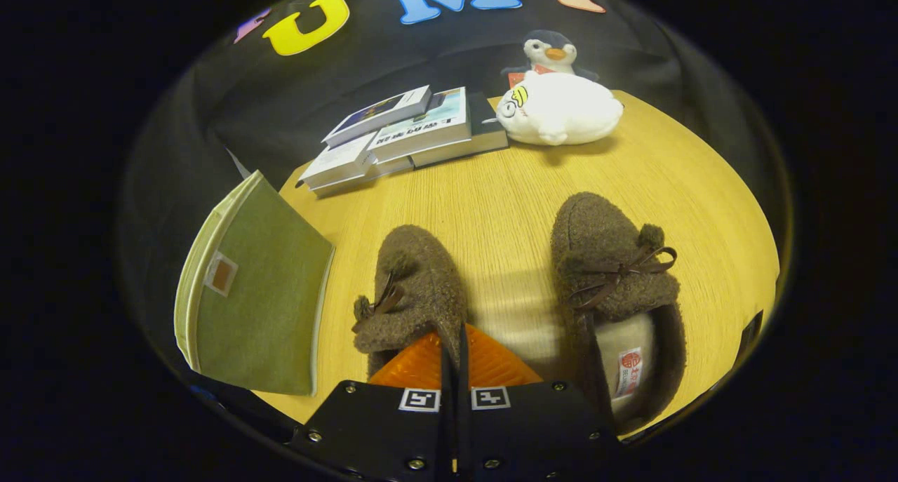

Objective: Open the storage box then place both shoes into the box .Put the left shoe in first, then the right shoe, with the right side of both shoes facing outward in a uniform manner.

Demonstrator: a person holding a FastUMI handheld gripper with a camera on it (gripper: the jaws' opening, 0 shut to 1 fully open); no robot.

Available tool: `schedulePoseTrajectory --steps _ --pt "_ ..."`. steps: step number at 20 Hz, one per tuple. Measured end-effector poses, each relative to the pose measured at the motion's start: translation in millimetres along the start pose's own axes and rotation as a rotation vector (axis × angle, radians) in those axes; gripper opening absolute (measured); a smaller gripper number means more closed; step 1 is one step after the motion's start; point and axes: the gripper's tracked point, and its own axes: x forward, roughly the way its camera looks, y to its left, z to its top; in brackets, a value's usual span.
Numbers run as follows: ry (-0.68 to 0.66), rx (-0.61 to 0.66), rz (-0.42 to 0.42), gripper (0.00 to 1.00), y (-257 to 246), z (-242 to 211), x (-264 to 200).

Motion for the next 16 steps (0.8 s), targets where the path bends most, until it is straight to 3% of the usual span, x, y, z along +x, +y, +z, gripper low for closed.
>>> schedulePoseTrajectory --steps 16 --pt "-0.102 0.108 0.151 0.02 108.2 75.1 -76.8"
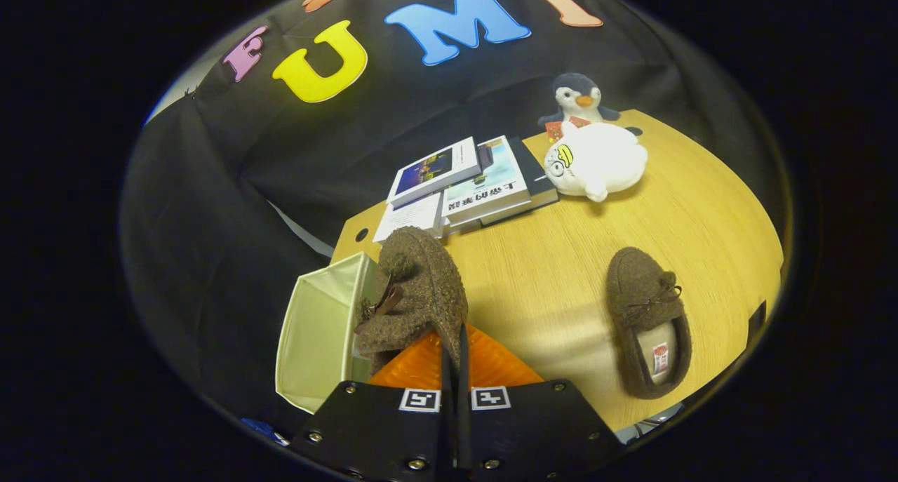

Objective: Open the storage box then place both shoes into the box .Put the left shoe in first, then the right shoe, with the right side of both shoes facing outward in a uniform manner.

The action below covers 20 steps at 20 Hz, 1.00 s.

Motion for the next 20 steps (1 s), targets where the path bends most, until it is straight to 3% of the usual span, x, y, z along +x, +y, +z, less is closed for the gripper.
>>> schedulePoseTrajectory --steps 12,20 --pt "0.006 0.060 0.135 0.02 106.5 -6.5 17.3" --pt "0.072 0.111 0.139 0.02 149.3 -46.5 61.7"
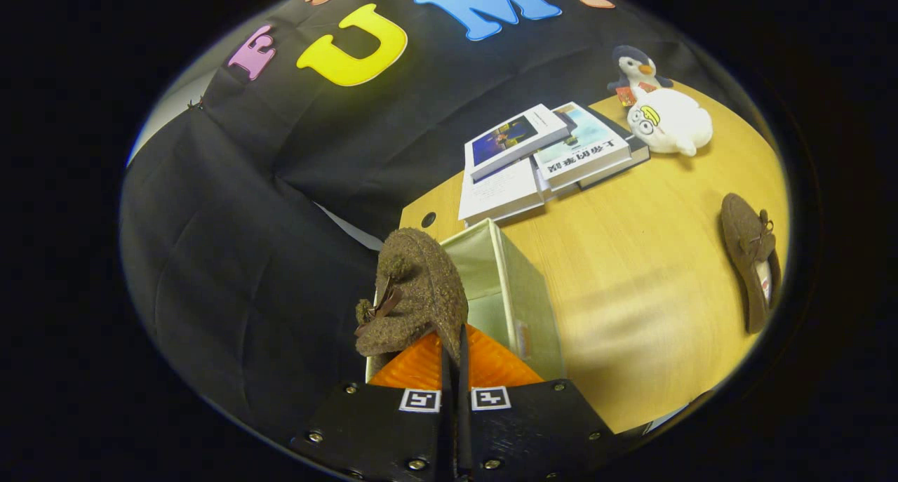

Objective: Open the storage box then place both shoes into the box .Put the left shoe in first, then the right shoe, with the right side of both shoes facing outward in a uniform manner.

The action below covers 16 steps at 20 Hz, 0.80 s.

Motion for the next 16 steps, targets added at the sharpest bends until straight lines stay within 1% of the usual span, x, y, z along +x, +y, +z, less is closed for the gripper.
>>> schedulePoseTrajectory --steps 9,12,14,16 --pt "0.052 0.067 -0.071 0.02 -1.2 -41.6 58.3" --pt "0.091 0.081 -0.091 0.02 -0.4 -56.6 73.8" --pt "0.115 0.076 -0.097 0.02 1.6 -65.6 79.2" --pt "0.126 0.040 -0.092 0.03 7.6 -70.6 80.7"
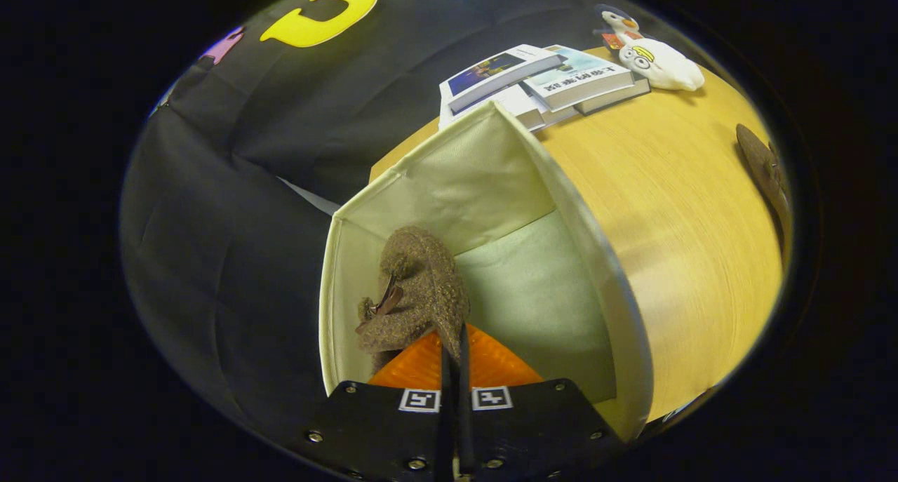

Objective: Open the storage box then place both shoes into the box .Put the left shoe in first, then the right shoe, with the right side of both shoes facing outward in a uniform manner.

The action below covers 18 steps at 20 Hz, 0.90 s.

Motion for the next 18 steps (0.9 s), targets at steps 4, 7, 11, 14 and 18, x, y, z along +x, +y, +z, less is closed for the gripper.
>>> schedulePoseTrajectory --steps 4,7,11,14,18 --pt "0.030 -0.078 0.065 0.14 10.7 -8.6 -0.3" --pt "0.027 -0.073 0.213 0.66 37.5 -6.0 -20.7" --pt "-0.014 -0.189 0.255 0.97 44.8 7.2 -54.1" --pt "-0.045 -0.245 0.258 0.97 35.2 20.6 -75.6" --pt "-0.101 -0.308 0.218 0.97 -2.1 48.6 -107.0"
